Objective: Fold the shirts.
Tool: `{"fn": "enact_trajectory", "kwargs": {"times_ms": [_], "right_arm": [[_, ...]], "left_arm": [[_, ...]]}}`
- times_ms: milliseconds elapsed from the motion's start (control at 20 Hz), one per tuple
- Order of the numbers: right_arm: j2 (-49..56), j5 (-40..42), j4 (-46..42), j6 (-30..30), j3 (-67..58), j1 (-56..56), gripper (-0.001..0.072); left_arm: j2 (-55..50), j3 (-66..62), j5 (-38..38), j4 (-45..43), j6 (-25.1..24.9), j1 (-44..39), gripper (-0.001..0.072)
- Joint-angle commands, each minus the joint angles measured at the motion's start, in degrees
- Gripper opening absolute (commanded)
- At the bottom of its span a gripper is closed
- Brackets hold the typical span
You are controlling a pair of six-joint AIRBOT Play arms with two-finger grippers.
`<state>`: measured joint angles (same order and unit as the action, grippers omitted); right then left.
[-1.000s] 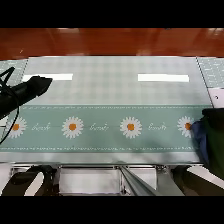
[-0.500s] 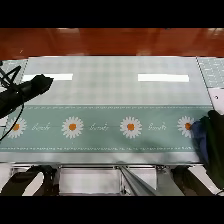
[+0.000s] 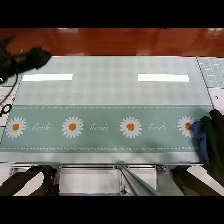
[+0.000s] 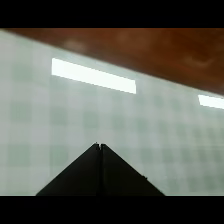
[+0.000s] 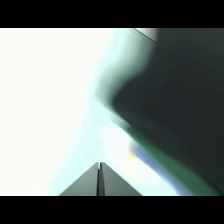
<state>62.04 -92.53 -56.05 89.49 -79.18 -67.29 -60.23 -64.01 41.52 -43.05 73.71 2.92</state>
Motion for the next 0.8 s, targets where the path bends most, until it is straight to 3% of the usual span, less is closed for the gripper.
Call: {"fn": "enact_trajectory", "kwargs": {"times_ms": [0, 100, 200, 350, 400, 600, 750], "right_arm": [[0.94, 16.04, 10.14, -6.32, -5.79, 19.45, 0.0027], [1.11, 23.28, 5.18, -8.63, -5.97, 36.81, 0.0027], [2.08, 25.75, -8.92, -8.04, -5.9, 53.59, 0.0027], [3.87, 26.36, -32.02, 0.04, -0.76, 72.17, 0.0026], [3.91, 28.09, -35.6, 2.45, 3.78, 75.23, 0.0026], [8.48, 38.91, -34.99, 8.96, 16.98, 75.38, 0.0026], [14.84, 39.54, -33.66, 8.41, 15.45, 72.89, 0.0027]], "left_arm": [[-5.46, -16.17, 8.39, -0.17, 1.75, -1.57, 0.0015], [-8.72, -22.1, 13.18, -6.25, 6.75, -4.55, 0.0014], [-10.16, -22.62, 18.6, -19.58, 14.58, -9.25, 0.0014], [-8.15, -14.88, 20.02, -38.88, 23.37, -18.34, 0.0015], [-7.23, -11.06, 18.53, -42.45, 25.53, -20.52, 0.0016], [-8.59, 4.74, 10.54, -45.57, 33.94, -20.65, 0.0016], [-10.08, 5.99, 8.61, -45.48, 34.36, -17.33, 0.0016]]}}
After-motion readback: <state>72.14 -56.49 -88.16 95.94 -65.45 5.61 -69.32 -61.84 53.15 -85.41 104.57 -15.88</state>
